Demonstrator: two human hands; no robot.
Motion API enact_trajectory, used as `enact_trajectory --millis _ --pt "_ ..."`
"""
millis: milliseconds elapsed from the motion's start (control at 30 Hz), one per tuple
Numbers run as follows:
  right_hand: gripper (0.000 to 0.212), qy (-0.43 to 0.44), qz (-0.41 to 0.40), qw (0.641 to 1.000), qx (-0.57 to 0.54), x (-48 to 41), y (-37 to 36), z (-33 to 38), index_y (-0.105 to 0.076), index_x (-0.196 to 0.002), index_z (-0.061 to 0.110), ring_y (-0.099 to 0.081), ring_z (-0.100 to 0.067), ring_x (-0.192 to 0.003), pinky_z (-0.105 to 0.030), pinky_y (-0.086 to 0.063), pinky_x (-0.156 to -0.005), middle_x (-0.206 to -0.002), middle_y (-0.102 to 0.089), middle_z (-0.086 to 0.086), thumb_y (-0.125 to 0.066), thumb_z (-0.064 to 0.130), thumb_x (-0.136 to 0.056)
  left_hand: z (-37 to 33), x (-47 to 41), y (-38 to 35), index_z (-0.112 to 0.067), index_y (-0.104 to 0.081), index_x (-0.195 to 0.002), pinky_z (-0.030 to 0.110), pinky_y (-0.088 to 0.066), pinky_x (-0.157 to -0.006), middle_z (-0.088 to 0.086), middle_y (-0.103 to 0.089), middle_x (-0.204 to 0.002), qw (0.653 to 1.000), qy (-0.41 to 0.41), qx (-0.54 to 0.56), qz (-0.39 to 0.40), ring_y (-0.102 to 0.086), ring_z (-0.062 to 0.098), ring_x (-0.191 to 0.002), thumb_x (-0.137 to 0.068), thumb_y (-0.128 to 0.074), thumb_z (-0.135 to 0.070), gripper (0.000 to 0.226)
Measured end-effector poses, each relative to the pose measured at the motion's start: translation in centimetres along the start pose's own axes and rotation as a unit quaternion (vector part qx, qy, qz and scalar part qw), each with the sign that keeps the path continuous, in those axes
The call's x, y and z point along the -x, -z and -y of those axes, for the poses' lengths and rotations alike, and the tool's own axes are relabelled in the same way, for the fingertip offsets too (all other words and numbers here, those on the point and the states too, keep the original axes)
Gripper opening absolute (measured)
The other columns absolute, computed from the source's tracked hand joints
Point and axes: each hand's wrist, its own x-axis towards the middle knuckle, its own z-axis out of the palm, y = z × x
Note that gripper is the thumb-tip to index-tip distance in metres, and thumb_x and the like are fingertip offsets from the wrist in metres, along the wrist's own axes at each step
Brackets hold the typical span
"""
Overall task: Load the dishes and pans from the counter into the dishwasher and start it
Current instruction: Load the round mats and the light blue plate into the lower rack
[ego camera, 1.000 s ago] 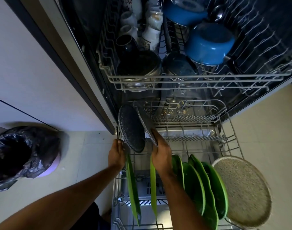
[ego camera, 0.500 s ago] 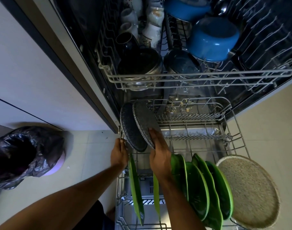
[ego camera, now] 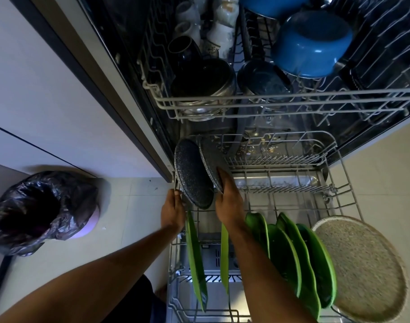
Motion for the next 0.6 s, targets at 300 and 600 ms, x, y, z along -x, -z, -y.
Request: enact_trajectory --millis 300,600 --pt "0.065 -0.091 0.051 0.993 0.050 1.3 1.8 -1.3 -0.041 -0.149 0.025 -0.057 -0.036 -0.120 -0.048 -0.052 -0.097 -0.140 -0.053 -0.011 -0.060 0.022 -0.087 -0.4 0.0 0.3 -0.015 -0.051 -0.107 0.029 -0.045 -0.071 0.013 -0.065 -0.098 0.998 0.044 0.015 0.030 -0.063 0.029 -0.094 -0.108 -0.026 -0.034 0.031" --pt "0.034 -0.202 0.012 0.979 -0.026 7.6 5.9 3.5 -0.066 -0.125 0.016 -0.063 -0.032 -0.111 -0.041 -0.051 -0.094 -0.122 -0.068 -0.013 -0.065 0.016 -0.091 -3.7 4.6 7.3 -0.016 -0.059 -0.125 0.033 -0.047 -0.082 0.010 -0.064 -0.119 0.989 0.094 -0.093 0.072 -0.059 0.024 -0.099 -0.104 -0.040 -0.033 0.033"
